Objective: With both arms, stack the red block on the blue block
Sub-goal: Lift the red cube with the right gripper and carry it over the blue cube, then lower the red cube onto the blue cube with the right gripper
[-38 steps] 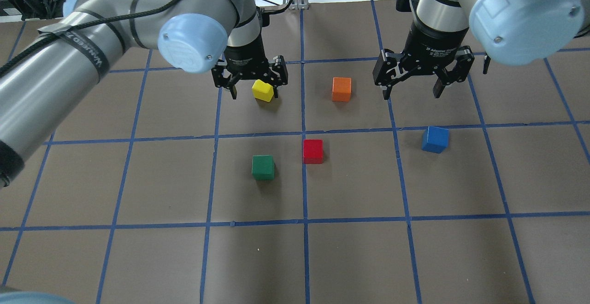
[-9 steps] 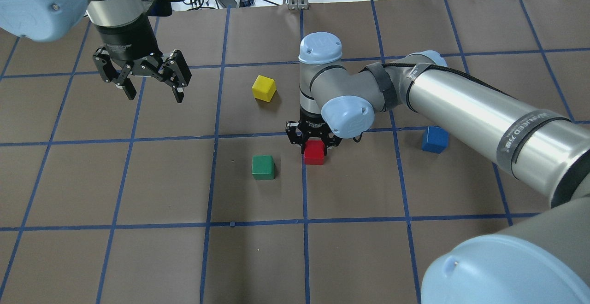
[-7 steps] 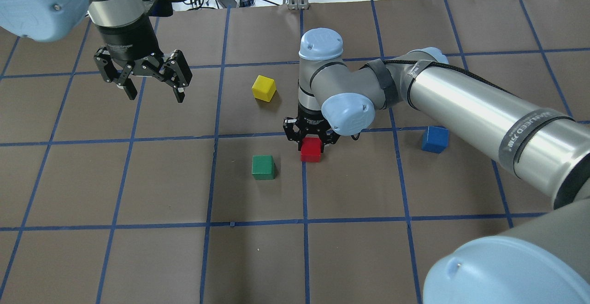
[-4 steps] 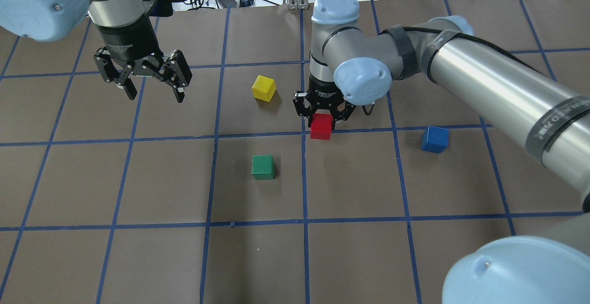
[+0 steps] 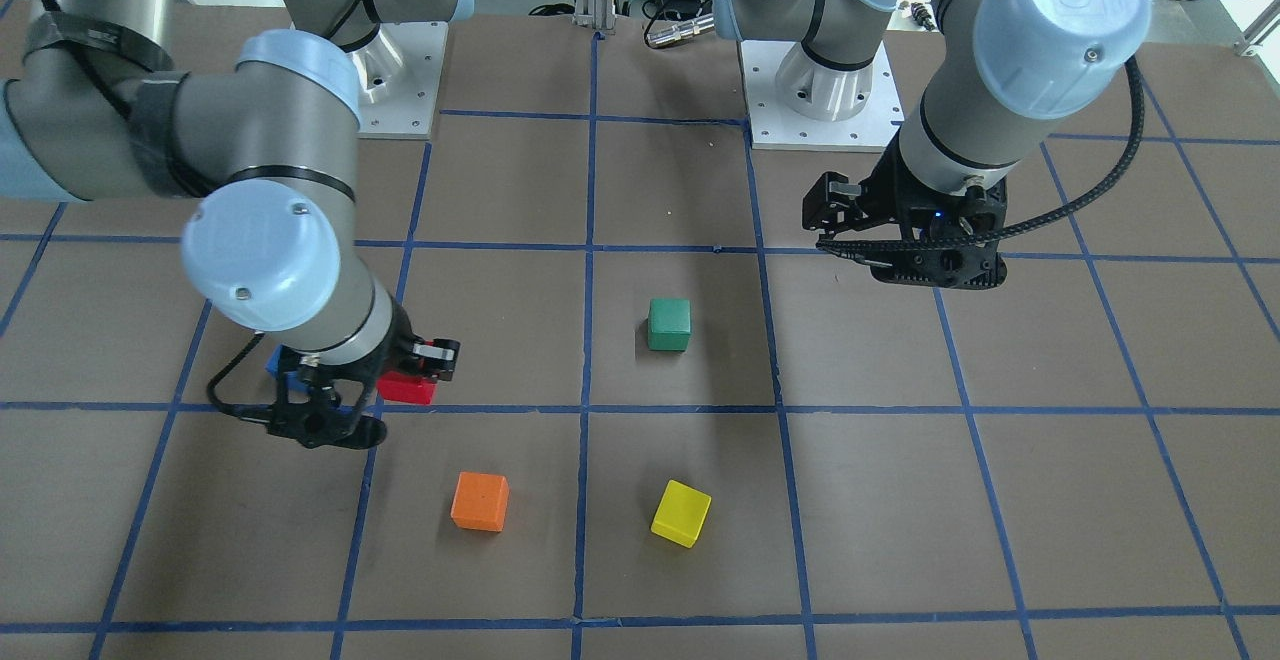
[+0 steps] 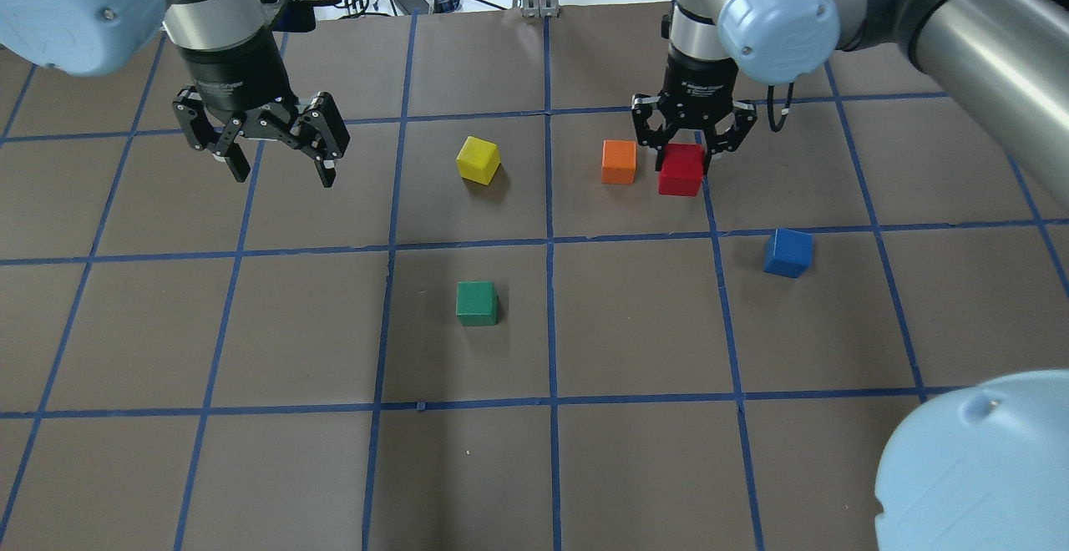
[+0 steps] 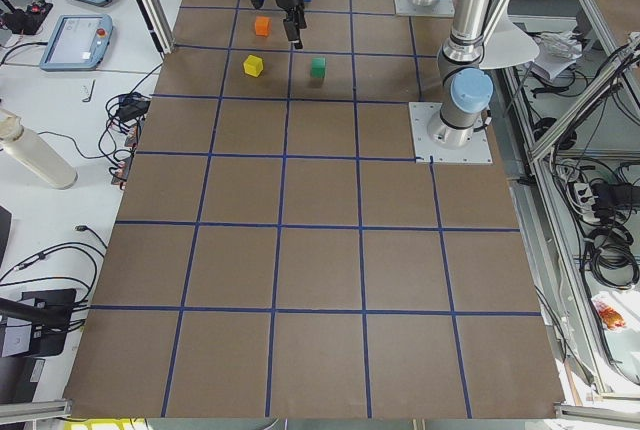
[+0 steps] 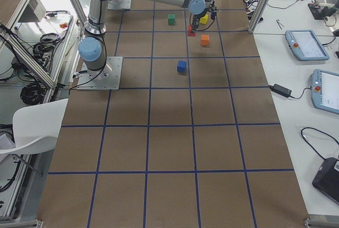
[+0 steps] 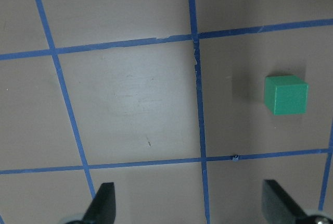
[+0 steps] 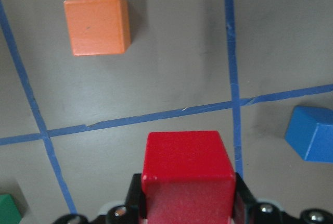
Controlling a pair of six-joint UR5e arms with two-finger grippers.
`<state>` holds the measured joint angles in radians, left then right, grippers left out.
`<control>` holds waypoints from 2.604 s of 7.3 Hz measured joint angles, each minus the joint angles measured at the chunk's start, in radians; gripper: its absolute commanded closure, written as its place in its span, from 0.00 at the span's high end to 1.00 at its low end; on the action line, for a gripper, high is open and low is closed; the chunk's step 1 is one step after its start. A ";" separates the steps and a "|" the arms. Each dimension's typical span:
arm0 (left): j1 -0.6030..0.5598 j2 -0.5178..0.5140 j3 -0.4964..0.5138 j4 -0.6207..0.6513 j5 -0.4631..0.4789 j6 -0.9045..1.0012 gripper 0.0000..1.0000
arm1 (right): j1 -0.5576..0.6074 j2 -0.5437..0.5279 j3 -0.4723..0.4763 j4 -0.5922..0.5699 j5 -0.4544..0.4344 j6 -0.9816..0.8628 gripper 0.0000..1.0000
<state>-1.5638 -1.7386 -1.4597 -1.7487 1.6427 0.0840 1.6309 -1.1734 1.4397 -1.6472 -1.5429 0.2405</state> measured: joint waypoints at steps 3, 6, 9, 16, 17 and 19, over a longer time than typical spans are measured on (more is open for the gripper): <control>-0.002 -0.006 -0.001 0.002 0.000 -0.009 1.00 | -0.148 -0.024 0.029 0.002 -0.004 -0.012 0.00; -0.005 -0.008 -0.022 0.009 0.000 -0.014 1.00 | -0.220 -0.029 0.118 -0.030 -0.006 -0.008 0.00; -0.007 -0.007 -0.032 0.011 0.000 -0.015 1.00 | -0.233 -0.032 0.186 -0.091 -0.006 -0.003 0.00; -0.007 -0.009 -0.035 0.011 -0.001 -0.016 1.00 | -0.243 -0.054 0.270 -0.146 -0.022 -0.005 0.02; -0.007 -0.009 -0.035 0.011 -0.001 -0.016 1.00 | -0.243 -0.054 0.270 -0.146 -0.024 -0.006 0.14; -0.007 -0.009 -0.036 0.011 -0.001 -0.016 1.00 | -0.242 -0.054 0.271 -0.145 -0.024 -0.009 0.27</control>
<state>-1.5708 -1.7472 -1.4956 -1.7380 1.6414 0.0675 1.3886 -1.2271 1.7104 -1.7921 -1.5670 0.2315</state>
